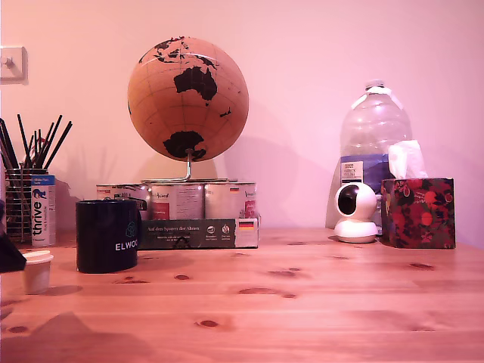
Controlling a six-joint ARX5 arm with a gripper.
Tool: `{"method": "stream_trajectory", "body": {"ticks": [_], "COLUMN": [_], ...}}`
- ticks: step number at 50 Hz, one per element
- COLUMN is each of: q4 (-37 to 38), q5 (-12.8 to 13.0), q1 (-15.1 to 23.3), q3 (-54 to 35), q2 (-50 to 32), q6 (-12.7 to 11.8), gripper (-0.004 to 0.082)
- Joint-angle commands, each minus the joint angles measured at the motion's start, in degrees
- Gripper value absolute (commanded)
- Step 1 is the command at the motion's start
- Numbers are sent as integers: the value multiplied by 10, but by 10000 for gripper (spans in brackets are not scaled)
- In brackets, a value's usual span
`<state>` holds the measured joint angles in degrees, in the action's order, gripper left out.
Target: Pick up the coffee capsules from the table one by one and drop them inside the nearest coffee cup
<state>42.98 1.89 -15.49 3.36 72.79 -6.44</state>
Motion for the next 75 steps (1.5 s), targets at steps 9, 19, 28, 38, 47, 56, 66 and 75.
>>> {"method": "stream_trajectory", "body": {"ticks": [9,19,28,38,47,56,66,75], "q4": [89,127,163,203,231,249,252,252], "q5": [1,-4,-17,-30,-33,-43,-51,-51], "q1": [19,33,34,34,34,34,34,34], "q3": [-6,10,33,61,89,115,124,124], "q2": [69,130,198,269,326,371,384,384], "q6": [5,5,14,20,24,24,24,24], "gripper": [572,571,571,571,571,571,518,409]}}
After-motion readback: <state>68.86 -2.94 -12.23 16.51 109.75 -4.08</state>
